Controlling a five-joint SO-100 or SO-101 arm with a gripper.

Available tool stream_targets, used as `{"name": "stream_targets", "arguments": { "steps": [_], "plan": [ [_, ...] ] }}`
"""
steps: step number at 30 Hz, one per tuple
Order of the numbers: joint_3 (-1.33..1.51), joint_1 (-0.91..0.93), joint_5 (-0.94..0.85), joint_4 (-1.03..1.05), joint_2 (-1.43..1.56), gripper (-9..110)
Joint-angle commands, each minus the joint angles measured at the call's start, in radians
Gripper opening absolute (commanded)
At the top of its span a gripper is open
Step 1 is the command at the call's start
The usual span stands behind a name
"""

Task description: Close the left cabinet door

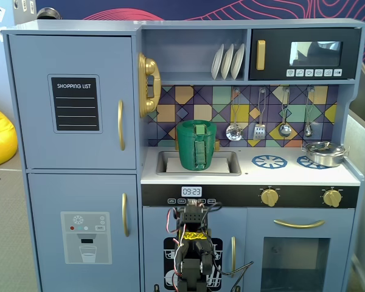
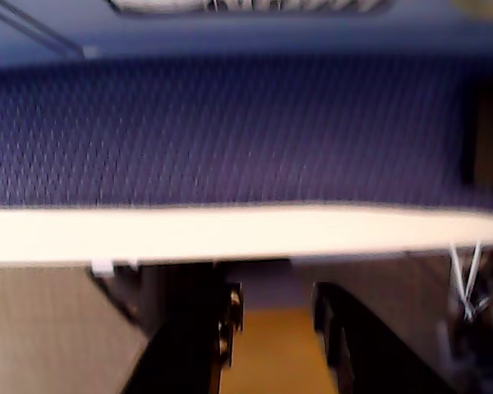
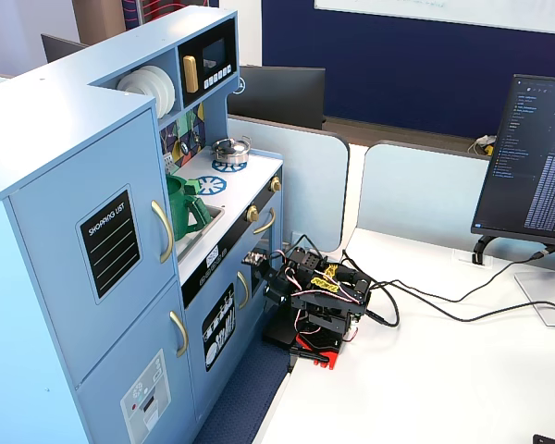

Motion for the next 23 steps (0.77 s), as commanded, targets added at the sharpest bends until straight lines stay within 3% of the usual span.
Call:
{"name": "stream_targets", "arguments": {
  "steps": [1, 5, 8, 11, 23],
  "plan": [
    [0.028, -0.023, 0.103, 0.057, 0.002, 0],
    [0.028, -0.028, 0.124, 0.109, 0.008, 0],
    [0.028, -0.006, 0.018, 0.209, 0.035, 1],
    [0.028, -0.012, 0.124, 0.221, 0.037, 2],
    [0.028, -0.006, 0.117, 0.221, 0.037, 4]
  ]
}}
